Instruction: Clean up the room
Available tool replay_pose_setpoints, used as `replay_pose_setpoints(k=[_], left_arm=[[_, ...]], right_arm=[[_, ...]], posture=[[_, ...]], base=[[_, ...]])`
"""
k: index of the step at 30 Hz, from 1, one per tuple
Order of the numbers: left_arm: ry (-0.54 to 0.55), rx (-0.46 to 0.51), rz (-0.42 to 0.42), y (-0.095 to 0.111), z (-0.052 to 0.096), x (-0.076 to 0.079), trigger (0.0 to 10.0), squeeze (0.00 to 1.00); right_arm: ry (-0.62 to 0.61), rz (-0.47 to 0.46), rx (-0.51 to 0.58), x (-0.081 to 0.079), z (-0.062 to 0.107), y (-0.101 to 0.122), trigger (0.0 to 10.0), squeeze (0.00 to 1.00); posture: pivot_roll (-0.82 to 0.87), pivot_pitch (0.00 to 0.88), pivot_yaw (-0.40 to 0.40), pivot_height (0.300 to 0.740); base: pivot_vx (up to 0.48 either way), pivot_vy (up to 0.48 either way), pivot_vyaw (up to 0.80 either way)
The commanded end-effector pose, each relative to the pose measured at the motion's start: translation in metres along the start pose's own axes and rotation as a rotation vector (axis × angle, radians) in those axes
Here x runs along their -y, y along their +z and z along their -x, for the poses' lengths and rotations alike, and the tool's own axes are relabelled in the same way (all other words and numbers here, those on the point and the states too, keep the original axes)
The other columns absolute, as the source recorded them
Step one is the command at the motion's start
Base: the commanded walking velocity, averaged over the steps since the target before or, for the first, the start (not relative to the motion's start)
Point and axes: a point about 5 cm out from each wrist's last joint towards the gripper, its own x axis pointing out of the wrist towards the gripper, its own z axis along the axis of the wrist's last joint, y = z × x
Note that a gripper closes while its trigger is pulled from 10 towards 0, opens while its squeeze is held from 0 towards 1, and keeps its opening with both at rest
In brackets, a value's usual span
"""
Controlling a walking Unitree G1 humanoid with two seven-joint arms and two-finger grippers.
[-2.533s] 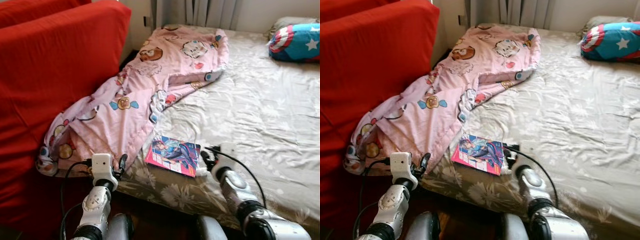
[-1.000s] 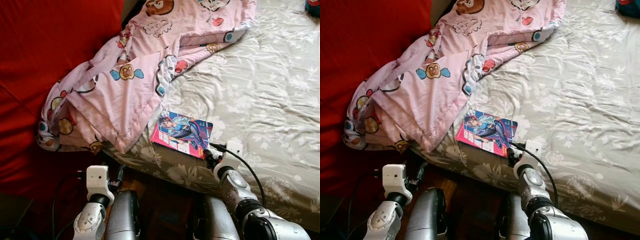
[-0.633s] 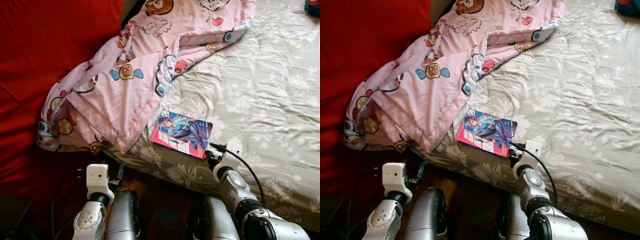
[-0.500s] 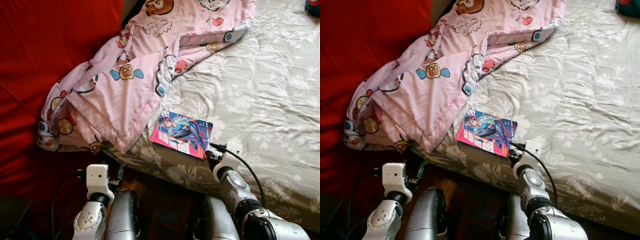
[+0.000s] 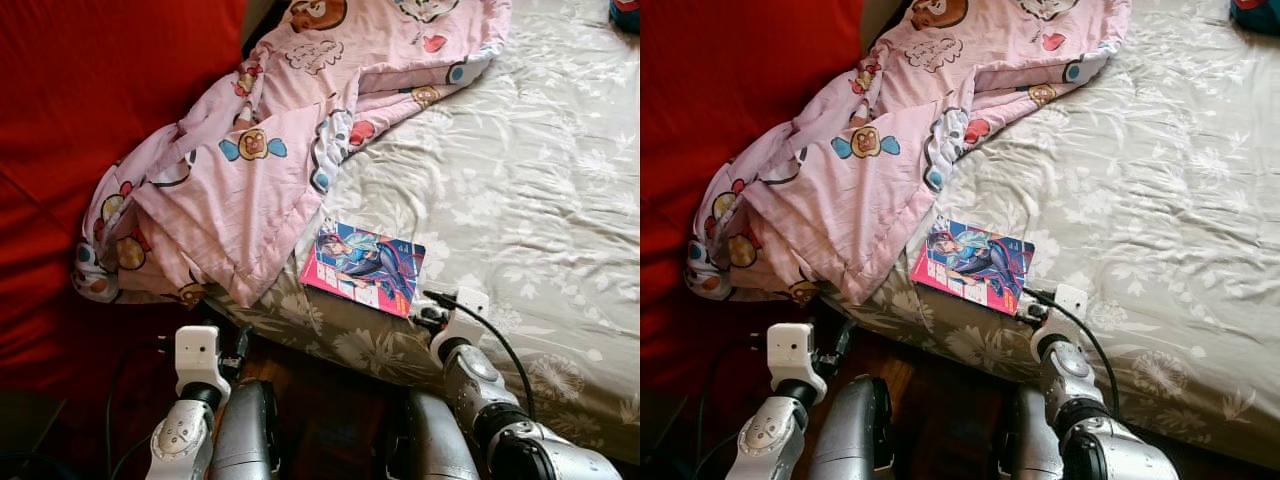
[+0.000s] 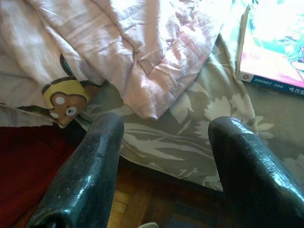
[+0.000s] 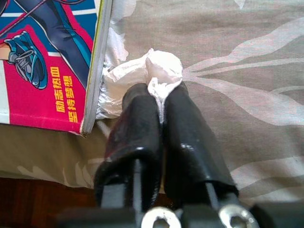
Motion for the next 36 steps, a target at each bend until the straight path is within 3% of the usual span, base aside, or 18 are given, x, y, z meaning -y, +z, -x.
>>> replay_pose_setpoints(k=[1, 10, 12, 18, 19, 20, 21, 26, 36], left_arm=[[0.002, -0.050, -0.012, -0.010, 0.005, 0.000, 10.0, 0.00], [0.033, -0.075, -0.005, -0.017, 0.002, -0.003, 10.0, 0.00], [0.091, -0.124, 0.020, -0.030, 0.002, -0.011, 10.0, 0.00], [0.129, -0.179, 0.056, -0.042, 0.000, -0.014, 10.0, 0.00], [0.128, -0.182, 0.056, -0.043, -0.001, -0.013, 10.0, 0.00], [0.127, -0.188, 0.055, -0.044, -0.001, -0.013, 10.0, 0.00], [0.126, -0.195, 0.056, -0.046, -0.002, -0.012, 10.0, 0.00], [0.127, -0.208, 0.066, -0.046, -0.009, -0.010, 10.0, 0.00], [0.131, -0.215, 0.049, -0.045, -0.024, -0.011, 10.0, 0.00]], right_arm=[[-0.011, -0.011, -0.041, 0.004, 0.003, -0.013, 0.0, 0.00], [-0.022, -0.022, 0.032, 0.013, 0.005, -0.005, 0.0, 0.00], [-0.023, -0.021, 0.129, 0.023, 0.009, 0.000, 0.0, 0.00], [-0.044, 0.021, 0.171, 0.038, 0.018, -0.009, 0.0, 0.00], [-0.048, 0.019, 0.173, 0.039, 0.019, -0.010, 1.0, 0.00], [-0.053, 0.018, 0.174, 0.040, 0.020, -0.011, 5.1, 0.00], [-0.049, 0.015, 0.169, 0.041, 0.022, -0.014, 10.0, 0.00], [0.024, 0.021, 0.146, 0.034, 0.024, -0.025, 10.0, 0.00], [0.071, 0.094, 0.105, 0.024, 0.019, -0.023, 10.0, 0.00]], posture=[[0.08, 0.283, 0.020, 0.612], [0.06, 0.262, 0.014, 0.612], [0.02, 0.238, 0.005, 0.612], [-0.02, 0.206, -0.001, 0.612], [-0.03, 0.196, -0.002, 0.612], [-0.04, 0.185, -0.003, 0.612], [-0.04, 0.179, -0.003, 0.612], [-0.06, 0.129, -0.012, 0.612], [-0.07, 0.049, -0.020, 0.657]], base=[[0.000, 0.000, 0.00], [0.000, 0.000, 0.00], [0.000, 0.000, 0.00], [0.000, 0.000, 0.00], [0.000, 0.000, 0.00], [0.000, 0.000, 0.00], [0.000, 0.000, 0.00], [0.000, 0.000, 0.00], [0.000, 0.000, 0.00]])
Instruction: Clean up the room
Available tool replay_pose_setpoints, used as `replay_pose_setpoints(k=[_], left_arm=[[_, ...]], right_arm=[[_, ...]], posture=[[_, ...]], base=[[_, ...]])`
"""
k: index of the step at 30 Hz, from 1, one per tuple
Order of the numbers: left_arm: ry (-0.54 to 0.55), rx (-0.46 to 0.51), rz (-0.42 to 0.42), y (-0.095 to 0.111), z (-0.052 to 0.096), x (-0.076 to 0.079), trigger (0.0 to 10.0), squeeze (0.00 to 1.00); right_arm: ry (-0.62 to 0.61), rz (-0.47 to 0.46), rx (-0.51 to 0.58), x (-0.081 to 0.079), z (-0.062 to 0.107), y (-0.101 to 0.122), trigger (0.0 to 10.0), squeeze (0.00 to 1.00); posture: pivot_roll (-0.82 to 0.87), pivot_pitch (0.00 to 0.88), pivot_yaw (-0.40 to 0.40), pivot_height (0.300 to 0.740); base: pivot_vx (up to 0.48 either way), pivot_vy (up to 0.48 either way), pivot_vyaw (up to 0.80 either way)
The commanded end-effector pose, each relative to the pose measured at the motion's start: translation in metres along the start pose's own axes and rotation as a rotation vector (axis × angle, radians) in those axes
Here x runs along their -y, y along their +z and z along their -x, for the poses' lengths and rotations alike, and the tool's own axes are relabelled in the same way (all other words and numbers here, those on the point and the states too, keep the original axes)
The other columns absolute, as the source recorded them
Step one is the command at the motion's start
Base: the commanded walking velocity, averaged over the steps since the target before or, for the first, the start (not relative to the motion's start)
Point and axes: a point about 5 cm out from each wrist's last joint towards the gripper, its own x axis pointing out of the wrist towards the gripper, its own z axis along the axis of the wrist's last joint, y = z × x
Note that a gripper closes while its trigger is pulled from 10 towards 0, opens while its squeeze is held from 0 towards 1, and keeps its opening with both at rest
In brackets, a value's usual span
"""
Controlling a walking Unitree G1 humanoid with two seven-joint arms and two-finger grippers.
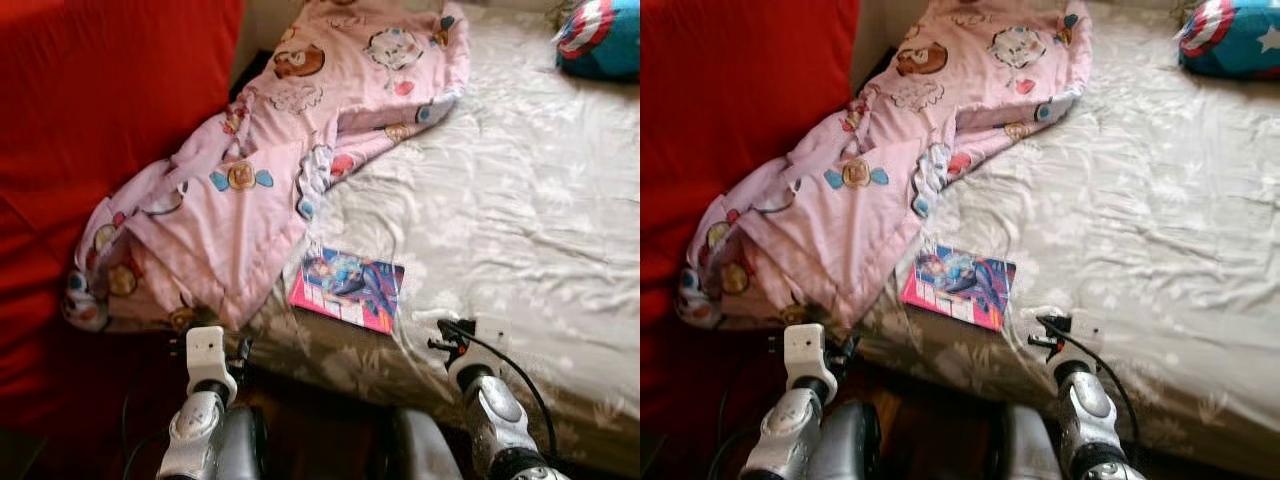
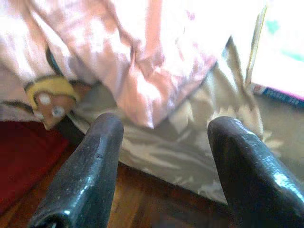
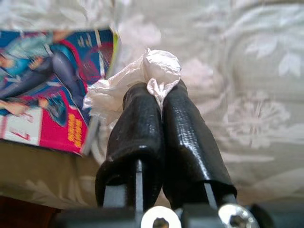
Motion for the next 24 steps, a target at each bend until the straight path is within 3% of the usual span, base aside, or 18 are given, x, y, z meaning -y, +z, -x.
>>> replay_pose_setpoints(k=[1, 5, 11, 17, 20, 24], left_arm=[[0.020, -0.037, -0.010, -0.009, 0.003, -0.006, 10.0, 0.00], [0.015, -0.100, -0.023, -0.019, 0.005, -0.006, 10.0, 0.00], [0.042, -0.194, -0.020, -0.038, 0.013, -0.010, 10.0, 0.00], [0.032, -0.257, -0.037, -0.050, 0.019, -0.010, 10.0, 0.00], [0.056, -0.347, -0.043, -0.065, 0.029, -0.015, 10.0, 0.00], [0.063, -0.423, -0.041, -0.078, 0.037, -0.018, 10.0, 0.00]], right_arm=[[-0.008, 0.003, -0.041, 0.001, 0.001, -0.006, 10.0, 0.00], [-0.009, 0.039, -0.098, 0.004, 0.006, -0.016, 10.0, 0.00], [-0.084, 0.033, -0.208, 0.021, 0.022, -0.040, 10.0, 0.00], [-0.135, 0.068, -0.336, 0.033, 0.038, -0.063, 10.0, 0.00], [-0.243, 0.037, -0.484, 0.047, 0.063, -0.091, 10.0, 0.00], [-0.274, 0.024, -0.559, 0.049, 0.077, -0.107, 10.0, 0.00]], posture=[[-0.07, 0.042, -0.020, 0.662], [-0.08, 0.023, -0.017, 0.682], [-0.07, 0.000, -0.022, 0.719], [-0.05, 0.000, -0.028, 0.719], [-0.05, 0.000, -0.025, 0.719], [-0.04, 0.000, -0.016, 0.719]], base=[[0.000, 0.000, 0.00], [0.000, 0.000, 0.00], [0.000, 0.000, 0.00], [0.000, 0.000, 0.00], [0.000, 0.000, 0.00], [0.000, 0.000, 0.00]])
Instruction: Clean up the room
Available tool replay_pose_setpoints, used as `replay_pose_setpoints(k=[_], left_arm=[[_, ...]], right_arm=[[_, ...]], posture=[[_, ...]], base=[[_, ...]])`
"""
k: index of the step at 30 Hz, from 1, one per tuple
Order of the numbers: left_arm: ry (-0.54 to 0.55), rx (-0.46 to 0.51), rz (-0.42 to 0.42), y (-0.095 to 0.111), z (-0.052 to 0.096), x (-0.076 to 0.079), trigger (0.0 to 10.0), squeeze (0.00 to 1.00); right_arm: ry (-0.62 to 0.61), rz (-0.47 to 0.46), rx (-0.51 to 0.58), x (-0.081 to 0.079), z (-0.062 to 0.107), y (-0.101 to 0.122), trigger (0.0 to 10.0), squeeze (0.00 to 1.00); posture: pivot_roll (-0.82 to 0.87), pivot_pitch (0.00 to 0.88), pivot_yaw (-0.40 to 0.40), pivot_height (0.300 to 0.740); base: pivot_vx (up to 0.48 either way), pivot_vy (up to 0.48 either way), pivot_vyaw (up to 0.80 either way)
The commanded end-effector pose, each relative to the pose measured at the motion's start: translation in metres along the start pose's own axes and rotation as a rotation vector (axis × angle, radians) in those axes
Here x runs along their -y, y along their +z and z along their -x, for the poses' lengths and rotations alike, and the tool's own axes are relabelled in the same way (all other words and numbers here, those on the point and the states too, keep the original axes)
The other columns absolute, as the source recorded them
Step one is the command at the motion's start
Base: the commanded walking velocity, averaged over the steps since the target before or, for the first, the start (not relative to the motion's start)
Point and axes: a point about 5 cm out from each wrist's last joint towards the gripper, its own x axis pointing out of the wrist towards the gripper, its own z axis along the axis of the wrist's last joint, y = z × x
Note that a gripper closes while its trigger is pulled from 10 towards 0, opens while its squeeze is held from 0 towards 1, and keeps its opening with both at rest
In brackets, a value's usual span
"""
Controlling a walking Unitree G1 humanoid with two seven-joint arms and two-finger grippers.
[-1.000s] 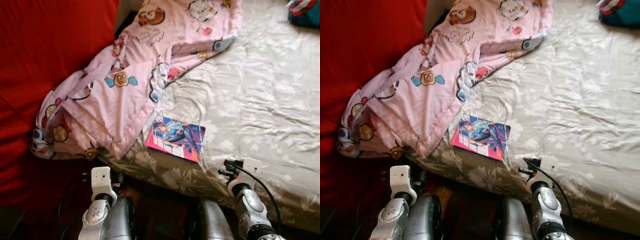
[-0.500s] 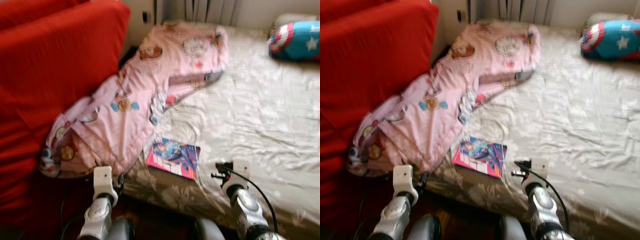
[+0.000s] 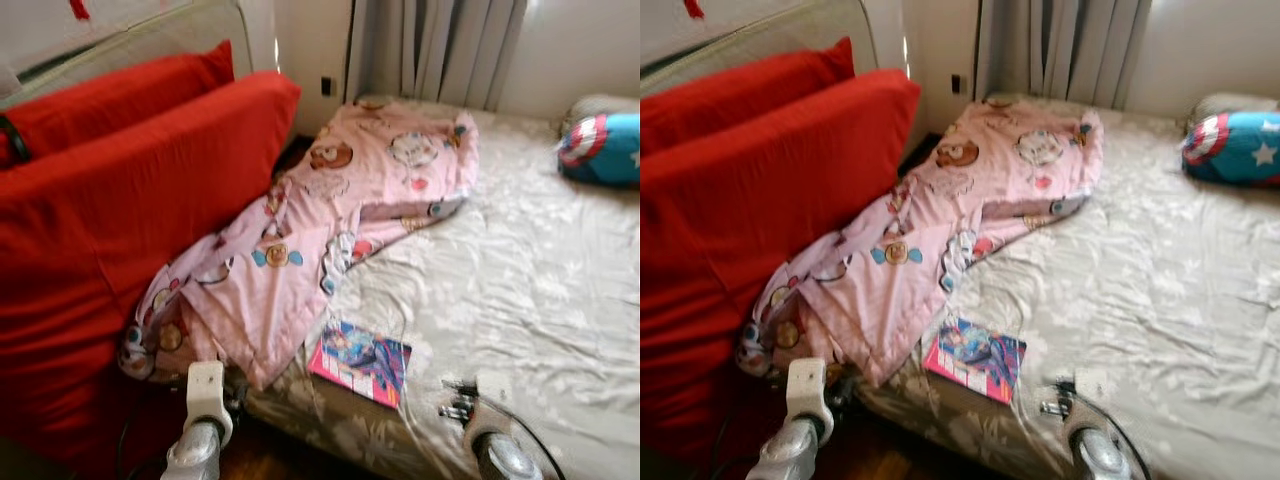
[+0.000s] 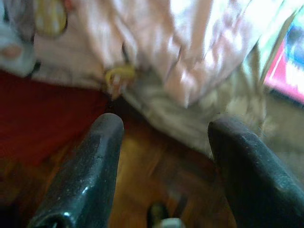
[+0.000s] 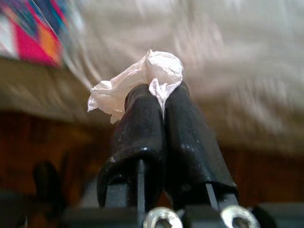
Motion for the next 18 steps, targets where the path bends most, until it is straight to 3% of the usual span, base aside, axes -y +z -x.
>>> replay_pose_setpoints(k=[1, 8, 14, 18], left_arm=[[0.011, -0.087, -0.008, -0.017, 0.005, -0.004, 10.0, 0.00], [0.019, -0.224, 0.033, -0.047, 0.016, -0.009, 10.0, 0.00], [0.018, -0.263, 0.018, -0.056, 0.020, -0.010, 10.0, 0.00], [0.049, -0.288, 0.024, -0.063, 0.024, -0.016, 10.0, 0.00]], right_arm=[[-0.001, 0.000, -0.041, -0.002, 0.001, -0.009, 10.0, 0.00], [0.012, 0.024, -0.078, -0.005, 0.003, -0.019, 10.0, 0.00], [0.015, 0.044, -0.076, -0.002, 0.002, -0.014, 10.0, 0.00], [0.040, 0.079, -0.081, -0.010, 0.005, -0.028, 10.0, 0.00]], posture=[[-0.04, 0.000, -0.014, 0.719], [-0.05, 0.000, -0.001, 0.719], [-0.06, 0.000, -0.007, 0.719], [-0.06, 0.000, -0.014, 0.719]], base=[[0.000, 0.000, 0.00], [0.000, 0.000, 0.00], [0.000, 0.000, 0.00], [0.000, 0.000, 0.00]])
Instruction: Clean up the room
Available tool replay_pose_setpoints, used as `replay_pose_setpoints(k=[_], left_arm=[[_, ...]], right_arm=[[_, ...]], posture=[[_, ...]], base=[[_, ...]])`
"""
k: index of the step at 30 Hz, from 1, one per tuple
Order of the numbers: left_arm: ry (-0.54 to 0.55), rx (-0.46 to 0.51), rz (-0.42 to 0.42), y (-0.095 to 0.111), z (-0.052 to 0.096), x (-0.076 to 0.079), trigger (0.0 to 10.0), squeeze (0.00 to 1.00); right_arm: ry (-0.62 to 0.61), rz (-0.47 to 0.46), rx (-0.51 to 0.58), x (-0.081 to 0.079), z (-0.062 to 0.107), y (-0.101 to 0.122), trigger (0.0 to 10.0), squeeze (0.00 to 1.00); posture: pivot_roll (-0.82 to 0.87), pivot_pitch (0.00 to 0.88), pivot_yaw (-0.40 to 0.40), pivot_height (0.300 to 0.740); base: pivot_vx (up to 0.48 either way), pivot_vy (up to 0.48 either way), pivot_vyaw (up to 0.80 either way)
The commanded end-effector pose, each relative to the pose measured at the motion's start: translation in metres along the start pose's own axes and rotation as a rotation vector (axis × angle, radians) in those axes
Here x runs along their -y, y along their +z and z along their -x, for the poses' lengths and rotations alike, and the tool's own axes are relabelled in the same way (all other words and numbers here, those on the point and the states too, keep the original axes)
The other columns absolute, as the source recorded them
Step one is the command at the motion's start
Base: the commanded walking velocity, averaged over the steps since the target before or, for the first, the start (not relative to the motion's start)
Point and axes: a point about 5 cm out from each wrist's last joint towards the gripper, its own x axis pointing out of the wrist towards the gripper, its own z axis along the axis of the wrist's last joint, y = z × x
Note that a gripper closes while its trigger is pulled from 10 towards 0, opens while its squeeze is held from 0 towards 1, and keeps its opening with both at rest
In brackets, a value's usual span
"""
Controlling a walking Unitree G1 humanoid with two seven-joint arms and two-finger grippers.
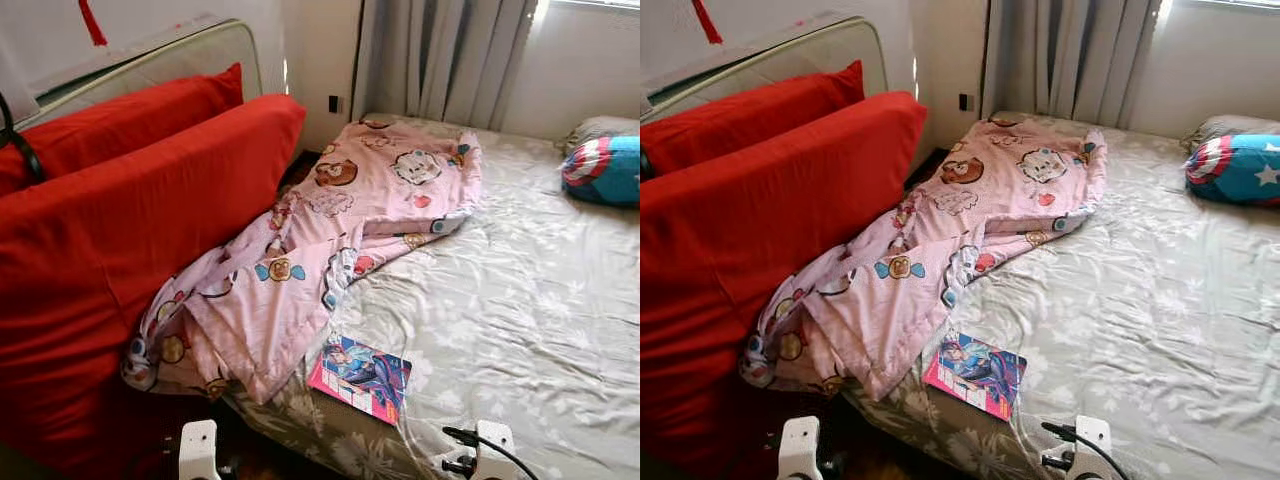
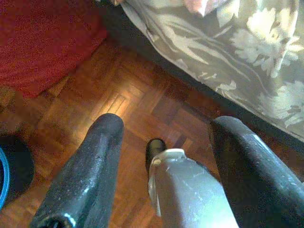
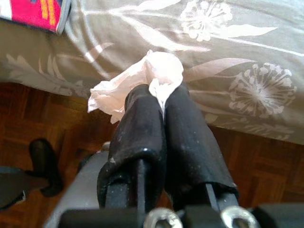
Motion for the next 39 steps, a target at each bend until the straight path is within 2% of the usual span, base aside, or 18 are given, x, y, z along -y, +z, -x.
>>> replay_pose_setpoints(k=[1, 6, 8, 16, 27, 39], left_arm=[[0.037, -0.048, -0.001, -0.010, 0.002, -0.008, 10.0, 0.00], [0.045, -0.063, 0.003, -0.015, 0.004, -0.010, 10.0, 0.00], [0.042, -0.053, 0.004, -0.008, 0.001, -0.003, 10.0, 0.00], [0.042, -0.045, 0.011, -0.006, 0.000, 0.001, 10.0, 0.00], [0.023, -0.035, 0.006, -0.004, 0.000, 0.005, 10.0, 0.00], [0.021, -0.033, 0.002, -0.006, 0.001, 0.001, 10.0, 0.00]], right_arm=[[0.019, 0.027, -0.005, -0.006, 0.001, -0.005, 10.0, 0.00], [0.032, 0.051, -0.012, -0.010, 0.001, -0.009, 10.0, 0.00], [0.041, 0.072, -0.020, -0.013, 0.002, -0.012, 10.0, 0.00], [0.049, 0.107, -0.004, -0.012, 0.002, -0.010, 10.0, 0.00], [0.056, 0.118, 0.005, -0.012, 0.002, -0.009, 10.0, 0.00], [0.060, 0.110, 0.000, -0.012, 0.002, -0.010, 10.0, 0.00]], posture=[[-0.05, 0.000, -0.018, 0.719], [-0.05, 0.000, -0.022, 0.719], [-0.05, 0.000, -0.027, 0.719], [-0.05, 0.000, -0.030, 0.719], [-0.06, 0.000, -0.017, 0.719], [-0.06, 0.000, -0.010, 0.719]], base=[[0.000, 0.000, 0.00], [0.000, 0.000, 0.00], [0.000, 0.000, 0.00], [0.000, 0.000, 0.00], [0.000, 0.000, 0.80], [0.000, 0.000, 0.78]])
